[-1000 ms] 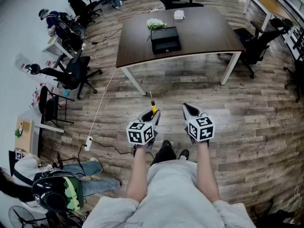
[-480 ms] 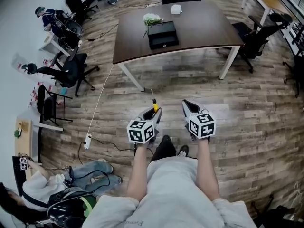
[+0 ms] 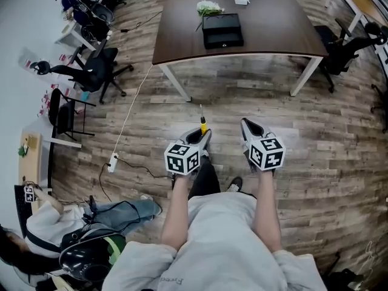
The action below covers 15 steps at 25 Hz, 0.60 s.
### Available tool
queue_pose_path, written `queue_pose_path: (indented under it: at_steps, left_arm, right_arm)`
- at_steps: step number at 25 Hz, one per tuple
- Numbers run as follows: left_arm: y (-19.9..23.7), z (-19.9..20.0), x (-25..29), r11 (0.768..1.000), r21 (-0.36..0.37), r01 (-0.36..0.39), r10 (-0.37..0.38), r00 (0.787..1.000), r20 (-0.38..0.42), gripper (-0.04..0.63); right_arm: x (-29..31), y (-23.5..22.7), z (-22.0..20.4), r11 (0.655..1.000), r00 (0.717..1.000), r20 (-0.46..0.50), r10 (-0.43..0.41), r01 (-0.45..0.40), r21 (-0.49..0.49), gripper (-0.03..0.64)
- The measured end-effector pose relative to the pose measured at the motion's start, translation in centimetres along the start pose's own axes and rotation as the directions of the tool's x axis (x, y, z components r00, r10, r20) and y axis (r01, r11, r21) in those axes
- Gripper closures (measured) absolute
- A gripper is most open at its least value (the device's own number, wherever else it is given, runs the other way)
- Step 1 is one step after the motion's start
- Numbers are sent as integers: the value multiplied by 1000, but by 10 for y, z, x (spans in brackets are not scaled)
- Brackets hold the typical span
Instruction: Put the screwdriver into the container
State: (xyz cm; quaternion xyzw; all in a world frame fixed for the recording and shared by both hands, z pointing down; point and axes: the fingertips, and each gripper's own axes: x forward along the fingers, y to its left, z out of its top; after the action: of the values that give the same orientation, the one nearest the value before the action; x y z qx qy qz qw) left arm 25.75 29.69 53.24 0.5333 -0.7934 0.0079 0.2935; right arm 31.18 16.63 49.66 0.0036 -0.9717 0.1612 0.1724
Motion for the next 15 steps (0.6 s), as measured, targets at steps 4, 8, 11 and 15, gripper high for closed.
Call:
queue_pose_path:
  at_steps: [4, 8, 11, 15]
  left_arm:
    - [20, 17, 14, 1000, 5, 1, -1, 1000, 8, 459]
    - [51, 45, 27, 1000, 27, 11, -11, 1000, 11, 459]
    - [81, 75, 39, 1000, 16, 15, -16, 999, 30, 459]
    - [118, 117, 66, 999, 1, 39, -39, 998, 57, 459]
  right_arm:
    - [27, -7, 14, 1000, 1000, -4, 3, -3, -11, 617]
    - [59, -15, 30, 1000, 1000, 1, -15, 15, 0, 617]
    - [88, -21, 49, 1000, 999, 3, -32, 32, 1, 617]
    - [122, -35, 75, 998, 998, 5, -57, 57, -12, 617]
